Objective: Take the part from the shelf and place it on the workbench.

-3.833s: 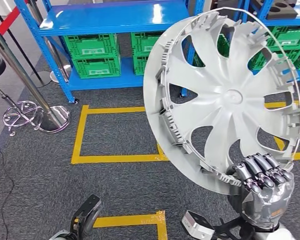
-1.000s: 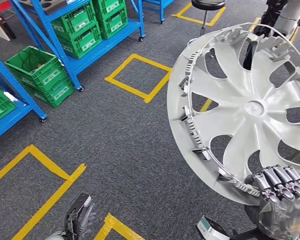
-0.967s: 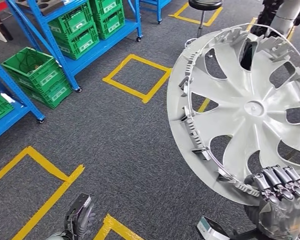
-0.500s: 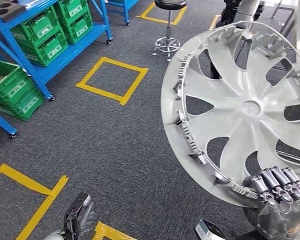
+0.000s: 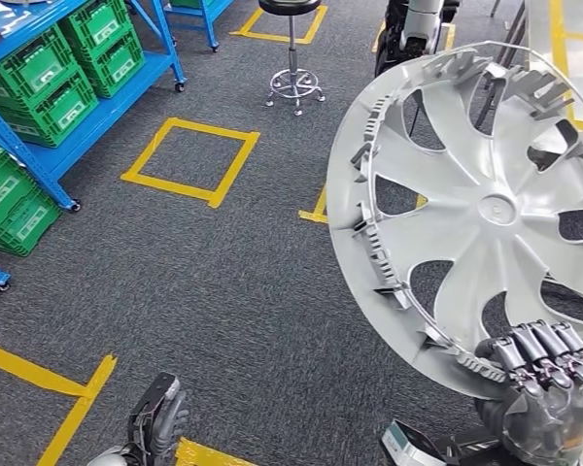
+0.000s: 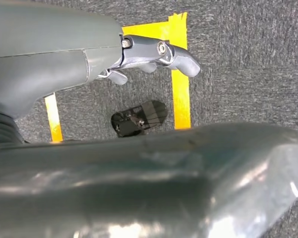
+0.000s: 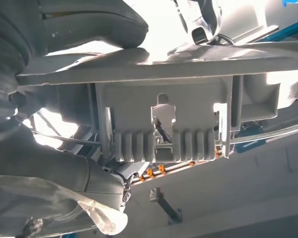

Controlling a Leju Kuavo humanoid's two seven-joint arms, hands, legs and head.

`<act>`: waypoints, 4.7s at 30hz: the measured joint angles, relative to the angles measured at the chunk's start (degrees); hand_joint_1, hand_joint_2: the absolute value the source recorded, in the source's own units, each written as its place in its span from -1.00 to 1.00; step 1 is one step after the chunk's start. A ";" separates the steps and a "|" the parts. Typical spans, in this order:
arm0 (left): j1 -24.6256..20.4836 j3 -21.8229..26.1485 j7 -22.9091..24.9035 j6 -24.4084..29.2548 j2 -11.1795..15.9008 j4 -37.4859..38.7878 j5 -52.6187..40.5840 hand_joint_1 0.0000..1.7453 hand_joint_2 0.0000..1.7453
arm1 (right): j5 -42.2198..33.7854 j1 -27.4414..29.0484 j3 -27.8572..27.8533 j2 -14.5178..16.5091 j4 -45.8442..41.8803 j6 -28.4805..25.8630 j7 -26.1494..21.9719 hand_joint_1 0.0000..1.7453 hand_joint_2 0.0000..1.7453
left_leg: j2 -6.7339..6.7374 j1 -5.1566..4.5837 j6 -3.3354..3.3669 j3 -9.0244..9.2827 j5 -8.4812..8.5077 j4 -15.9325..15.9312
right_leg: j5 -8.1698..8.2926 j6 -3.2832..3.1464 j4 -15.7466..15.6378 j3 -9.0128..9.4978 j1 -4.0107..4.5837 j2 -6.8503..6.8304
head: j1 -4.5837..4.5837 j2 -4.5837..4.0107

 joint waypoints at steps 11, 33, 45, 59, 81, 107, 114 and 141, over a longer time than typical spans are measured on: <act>0.00 -0.10 0.00 0.01 0.04 0.00 0.00 -1.00 -1.00 | 0.00 -0.10 -0.32 0.01 0.00 0.00 -1.57 1.00 1.00 | -0.09 0.43 -2.76 -0.04 0.13 -0.34 | -0.03 -0.54 0.19 -0.11 0.40 -0.23 | 0.05 0.00; -0.12 -0.44 -0.02 0.01 0.33 -0.02 0.00 -1.00 -1.00 | 0.00 -0.15 0.33 0.09 0.29 0.00 -0.05 1.00 1.00 | 0.85 0.57 -0.92 0.07 0.87 -1.08 | -4.57 1.82 13.78 -7.14 -0.84 0.42 | 0.28 0.00; 0.40 -0.89 -0.06 0.05 0.33 0.00 0.09 -1.00 -1.00 | 0.00 -0.50 0.41 0.11 0.28 0.00 0.58 1.00 1.00 | -2.42 0.84 -3.11 -5.44 -7.73 13.37 | -0.31 -1.40 2.02 -1.62 -0.03 1.47 | -0.45 0.00; 0.09 -1.30 -0.12 0.56 0.80 -0.07 0.99 -1.00 -1.00 | 0.00 -1.39 0.50 -0.20 0.47 0.00 -1.49 1.00 1.00 | -5.23 -1.54 -0.42 -1.74 0.47 0.69 | 0.00 -1.55 1.56 -1.89 0.87 3.81 | -0.39 0.00; 0.14 -2.46 0.14 1.75 1.04 -0.07 0.72 -1.00 -1.00 | 0.00 -1.68 -0.24 -0.22 0.83 0.01 -3.40 1.00 1.00 | -5.00 -1.60 -0.38 -2.02 0.28 1.34 | 0.73 -1.50 0.80 -1.58 0.87 3.68 | -0.31 0.00; -0.52 -3.10 -0.21 1.86 1.30 -0.11 0.30 -1.00 -1.00 | 0.00 -0.36 -2.12 -0.13 0.74 0.00 -5.63 1.00 1.00 | -3.14 -1.07 1.06 -2.18 2.10 -0.13 | -7.33 0.73 16.50 -8.11 0.08 1.31 | -0.22 0.00; -0.63 -3.32 -0.25 1.89 1.49 -0.11 0.00 -1.00 -1.00 | -0.02 0.09 -2.45 -0.04 0.67 0.00 -5.67 1.00 1.00 | -2.83 -0.71 -1.25 -3.15 1.94 1.72 | -1.88 0.56 1.10 1.43 -0.51 1.16 | -0.14 0.00; -0.55 -3.55 -0.57 2.06 1.24 -0.24 -0.02 -1.00 -1.00 | 0.00 -0.05 -2.58 0.09 0.46 0.00 -5.40 1.00 1.00 | -3.81 -1.17 -1.16 0.36 0.09 -0.84 | 3.78 -1.52 -1.38 -2.09 0.22 1.58 | 0.21 0.00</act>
